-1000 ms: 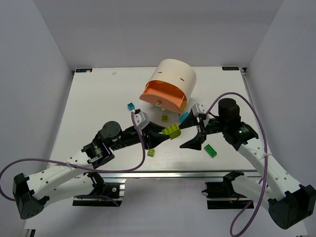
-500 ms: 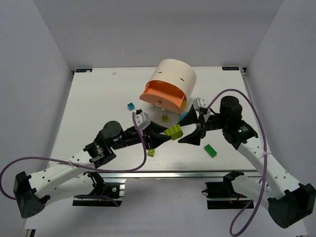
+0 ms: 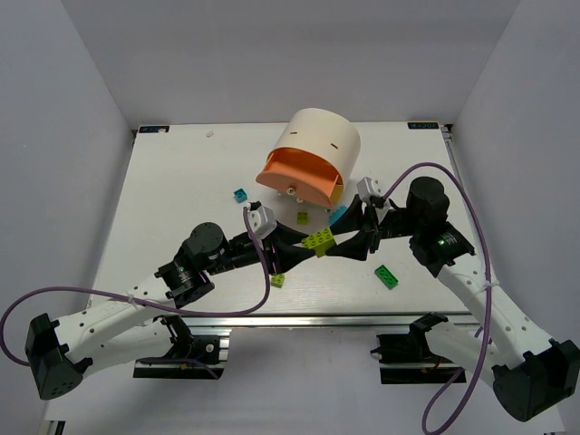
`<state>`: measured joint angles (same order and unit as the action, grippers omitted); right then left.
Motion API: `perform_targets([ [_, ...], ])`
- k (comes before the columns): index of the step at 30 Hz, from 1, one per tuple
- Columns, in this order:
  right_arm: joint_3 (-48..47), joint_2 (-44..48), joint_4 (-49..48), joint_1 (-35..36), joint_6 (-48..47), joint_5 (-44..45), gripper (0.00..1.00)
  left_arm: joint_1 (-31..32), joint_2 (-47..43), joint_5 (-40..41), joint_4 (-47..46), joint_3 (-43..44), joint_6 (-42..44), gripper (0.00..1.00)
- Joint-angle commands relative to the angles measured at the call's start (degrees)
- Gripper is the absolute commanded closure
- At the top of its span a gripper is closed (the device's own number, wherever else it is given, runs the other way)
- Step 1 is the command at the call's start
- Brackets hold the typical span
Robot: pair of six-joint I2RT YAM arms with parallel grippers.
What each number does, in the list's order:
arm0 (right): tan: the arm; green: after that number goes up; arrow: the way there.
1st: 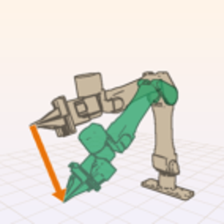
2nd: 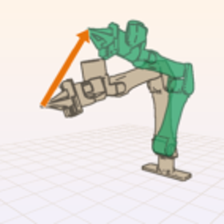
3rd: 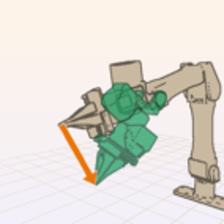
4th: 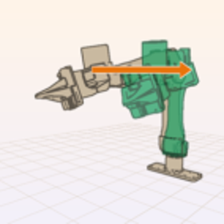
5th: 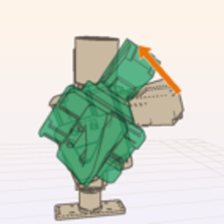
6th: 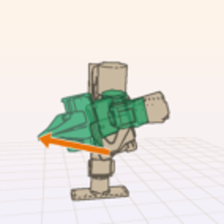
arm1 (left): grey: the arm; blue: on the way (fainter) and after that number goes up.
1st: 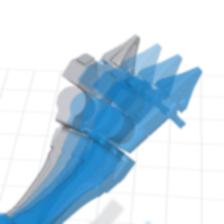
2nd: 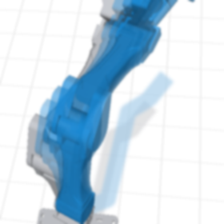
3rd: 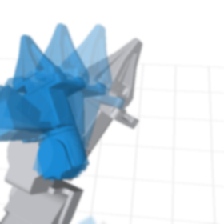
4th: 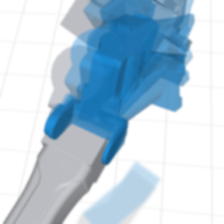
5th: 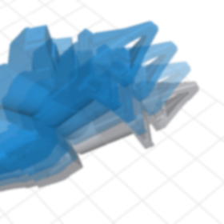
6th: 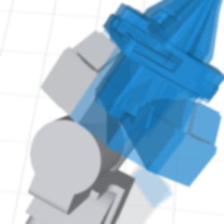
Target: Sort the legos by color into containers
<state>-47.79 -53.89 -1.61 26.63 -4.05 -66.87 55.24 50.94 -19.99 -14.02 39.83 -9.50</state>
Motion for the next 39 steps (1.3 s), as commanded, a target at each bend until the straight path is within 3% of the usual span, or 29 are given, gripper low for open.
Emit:
perform_targets([
  [1, 0.6, 0.9, -3.1, -0.1, 1.3, -1.2, 0.47, 0.1, -0.3, -1.0, -1.8, -0.2, 0.1, 1.00],
  [6, 1.1, 0.9, -3.2, -0.1, 1.4, -1.1, 0.51, 0.1, -0.5, -1.0, -1.6, 0.2, 0.4, 1.00],
  [9, 1.4, 0.8, -3.4, -0.2, 1.7, -1.3, 0.62, 0.1, -0.8, -1.0, -1.9, 0.2, 0.7, 1.00],
  [13, 1.8, 0.9, -4.5, -0.1, 2.7, -2.5, 0.86, 0.1, -1.1, -1.1, -2.4, 0.2, 1.0, 1.00],
  [17, 2.3, 1.4, -5.2, -0.2, 3.3, -2.3, 0.99, 0.1, -2.0, -0.1, -2.3, 0.2, 1.6, 1.00],
  [23, 2.9, 2.1, 0.2, -0.6, -3.5, 0.2, 1.00, 0.1, -5.2, 5.3, 0.3, 2.3, 3.3, 1.00],
  [34, 4.5, 3.1, 0.2, -1.3, -3.9, 0.5, 1.00, -0.5, -6.7, 12.2, 2.9, 4.7, 5.8, 1.00],
  [39, 4.0, 4.0, 4.9, -1.7, -7.5, 3.5, 1.00, -0.5, -4.1, 17.3, 5.3, 8.7, 8.1, 1.00],
])
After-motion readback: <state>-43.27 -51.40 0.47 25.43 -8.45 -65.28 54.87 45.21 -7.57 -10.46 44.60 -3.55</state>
